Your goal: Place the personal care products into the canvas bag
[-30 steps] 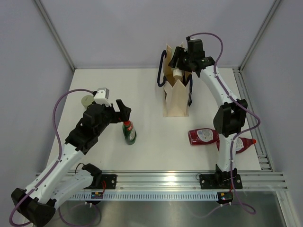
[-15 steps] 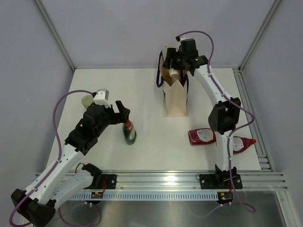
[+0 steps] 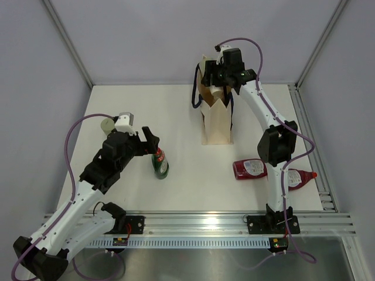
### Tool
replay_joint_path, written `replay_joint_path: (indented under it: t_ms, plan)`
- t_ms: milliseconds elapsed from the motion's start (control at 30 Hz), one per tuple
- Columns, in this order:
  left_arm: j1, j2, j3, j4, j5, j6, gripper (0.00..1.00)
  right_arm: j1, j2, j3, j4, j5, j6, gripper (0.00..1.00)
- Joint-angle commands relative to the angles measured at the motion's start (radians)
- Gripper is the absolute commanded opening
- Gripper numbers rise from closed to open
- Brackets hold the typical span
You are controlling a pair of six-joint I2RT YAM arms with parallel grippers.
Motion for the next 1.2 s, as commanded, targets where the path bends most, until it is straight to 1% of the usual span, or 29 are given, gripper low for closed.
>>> replay_joint_path:
  t_ms: [0, 33, 200, 233, 300, 333, 533, 567, 700, 767, 900, 1033, 1067, 1133, 1167]
  plan:
    - [0.004, -0.001, 0.008, 0.022, -0.025, 0.017, 0.99, 0.001, 0.047, -0.040, -0.076, -0.011, -0.042, 0.66]
    - [0.004, -0.004, 0.007, 0.022, -0.026, 0.017, 0.99, 0.001, 0.045, -0.041, -0.078, -0.014, -0.040, 0.70]
    - [0.004, -0.013, 0.004, 0.012, -0.030, 0.017, 0.99, 0.001, 0.031, -0.044, -0.081, -0.019, -0.028, 0.76]
    - [0.004, -0.016, 0.004, 0.011, -0.031, 0.017, 0.99, 0.001, 0.030, -0.043, -0.082, -0.022, -0.027, 0.80]
    - [0.004, -0.020, 0.004, 0.009, -0.031, 0.015, 0.99, 0.001, 0.024, -0.043, -0.085, -0.030, -0.021, 0.82]
    - [0.004, -0.023, 0.004, 0.005, -0.033, 0.015, 0.99, 0.001, 0.019, -0.043, -0.088, -0.031, -0.019, 0.87]
    - [0.004, -0.038, -0.004, -0.004, -0.033, 0.007, 0.99, -0.001, -0.007, -0.052, -0.095, -0.045, -0.016, 0.91]
    - [0.004, -0.044, -0.005, -0.004, -0.034, 0.007, 0.99, 0.000, -0.009, -0.052, -0.095, -0.049, -0.013, 0.93]
    - [0.004, -0.056, -0.007, -0.012, -0.036, 0.004, 0.99, -0.001, -0.028, -0.058, -0.099, -0.068, -0.016, 0.94]
    - [0.004, -0.059, -0.007, -0.020, -0.037, 0.003, 0.99, -0.004, -0.038, -0.057, -0.107, -0.085, -0.020, 0.99]
    - [0.004, -0.079, -0.011, -0.024, -0.042, 0.000, 0.99, -0.013, -0.068, -0.066, -0.105, -0.111, -0.034, 0.99]
    - [0.004, -0.089, -0.018, -0.029, -0.022, -0.002, 0.99, -0.039, -0.113, -0.107, -0.064, -0.256, -0.092, 1.00]
    - [0.004, -0.089, -0.018, -0.032, -0.017, 0.001, 0.99, -0.045, -0.127, -0.122, -0.050, -0.360, -0.138, 0.99]
    - [0.004, -0.096, -0.018, -0.046, 0.007, 0.003, 0.99, -0.055, -0.180, -0.152, -0.026, -0.439, -0.210, 0.99]
    - [0.004, -0.098, -0.016, -0.053, 0.016, 0.003, 0.99, -0.056, -0.199, -0.161, -0.021, -0.506, -0.279, 1.00]
